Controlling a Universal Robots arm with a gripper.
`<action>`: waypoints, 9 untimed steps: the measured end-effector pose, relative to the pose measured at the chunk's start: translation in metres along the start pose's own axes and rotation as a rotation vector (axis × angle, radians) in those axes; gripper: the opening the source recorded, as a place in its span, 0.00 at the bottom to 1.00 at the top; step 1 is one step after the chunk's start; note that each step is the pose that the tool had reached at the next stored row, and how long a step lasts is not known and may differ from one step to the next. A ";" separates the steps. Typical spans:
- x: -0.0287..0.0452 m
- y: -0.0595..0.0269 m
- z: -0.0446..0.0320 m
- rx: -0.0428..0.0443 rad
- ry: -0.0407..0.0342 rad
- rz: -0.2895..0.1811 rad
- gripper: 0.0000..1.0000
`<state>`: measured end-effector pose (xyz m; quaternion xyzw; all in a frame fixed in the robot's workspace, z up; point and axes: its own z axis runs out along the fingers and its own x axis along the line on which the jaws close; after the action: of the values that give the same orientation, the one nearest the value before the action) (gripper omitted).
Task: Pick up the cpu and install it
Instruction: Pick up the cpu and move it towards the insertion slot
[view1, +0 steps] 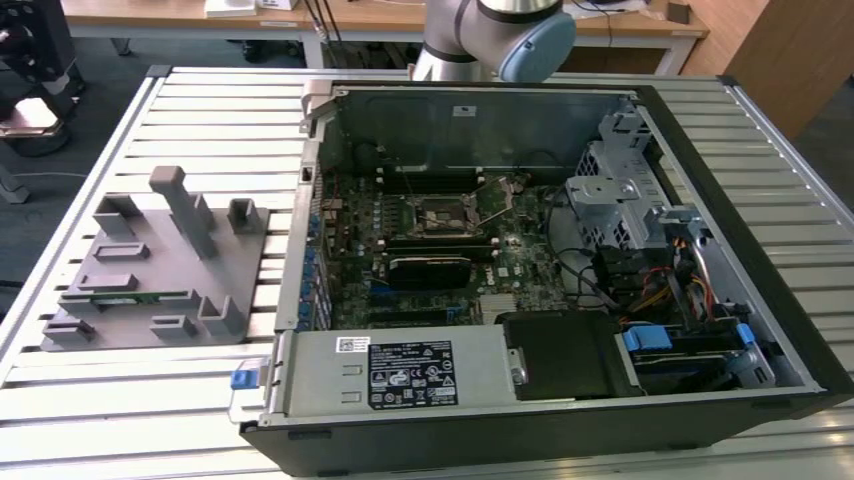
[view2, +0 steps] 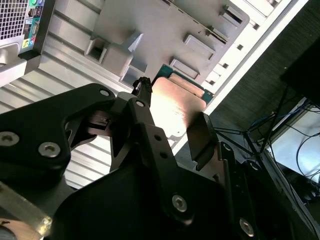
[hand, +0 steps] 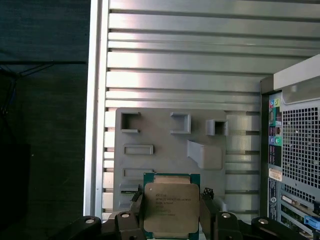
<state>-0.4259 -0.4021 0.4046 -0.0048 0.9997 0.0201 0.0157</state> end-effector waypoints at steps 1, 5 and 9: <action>-0.0009 0.0000 0.0000 0.0000 0.0001 0.000 0.53; -0.0050 -0.0001 0.0003 0.0000 0.0000 0.000 0.53; -0.0102 -0.0001 0.0005 0.0000 0.0000 0.000 0.53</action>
<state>-0.4157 -0.4021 0.4044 -0.0048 0.9997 0.0200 0.0157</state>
